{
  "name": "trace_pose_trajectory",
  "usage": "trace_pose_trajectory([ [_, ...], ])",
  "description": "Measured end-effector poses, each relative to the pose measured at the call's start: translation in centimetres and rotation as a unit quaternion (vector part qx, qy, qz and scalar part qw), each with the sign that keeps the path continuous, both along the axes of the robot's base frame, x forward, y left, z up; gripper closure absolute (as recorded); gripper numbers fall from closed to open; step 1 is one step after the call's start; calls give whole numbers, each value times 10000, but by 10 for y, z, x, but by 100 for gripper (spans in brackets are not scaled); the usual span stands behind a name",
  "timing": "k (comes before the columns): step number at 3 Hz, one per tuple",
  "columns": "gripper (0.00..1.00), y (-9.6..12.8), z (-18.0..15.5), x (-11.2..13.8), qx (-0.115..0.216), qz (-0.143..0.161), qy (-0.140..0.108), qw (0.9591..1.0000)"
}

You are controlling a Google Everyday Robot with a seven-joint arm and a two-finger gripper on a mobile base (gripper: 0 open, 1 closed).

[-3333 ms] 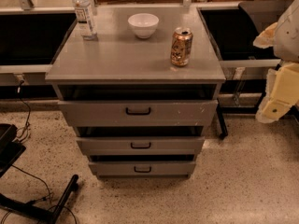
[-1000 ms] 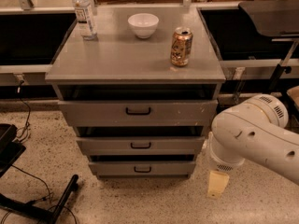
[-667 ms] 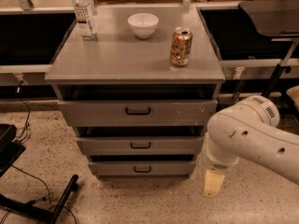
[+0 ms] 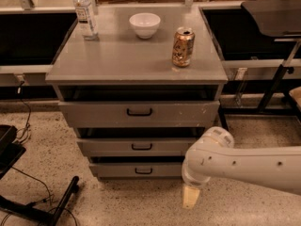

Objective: Open bottom drawer

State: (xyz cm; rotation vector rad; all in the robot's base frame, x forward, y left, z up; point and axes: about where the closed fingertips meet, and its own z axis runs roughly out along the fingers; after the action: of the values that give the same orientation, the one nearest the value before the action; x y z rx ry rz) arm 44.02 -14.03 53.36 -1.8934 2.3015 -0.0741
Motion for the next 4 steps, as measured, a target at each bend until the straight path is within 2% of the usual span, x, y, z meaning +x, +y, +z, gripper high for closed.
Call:
trace_pose_trajectory([
  [1,0,17,-67,17,114,-51,13,9999],
  [2,0,29,-140,53,102,-288,-142,9994],
  [3,0,32,-151,54,43,-272,-87,9996],
  [4,0,40,-187,64,114,-144,-71,9998],
])
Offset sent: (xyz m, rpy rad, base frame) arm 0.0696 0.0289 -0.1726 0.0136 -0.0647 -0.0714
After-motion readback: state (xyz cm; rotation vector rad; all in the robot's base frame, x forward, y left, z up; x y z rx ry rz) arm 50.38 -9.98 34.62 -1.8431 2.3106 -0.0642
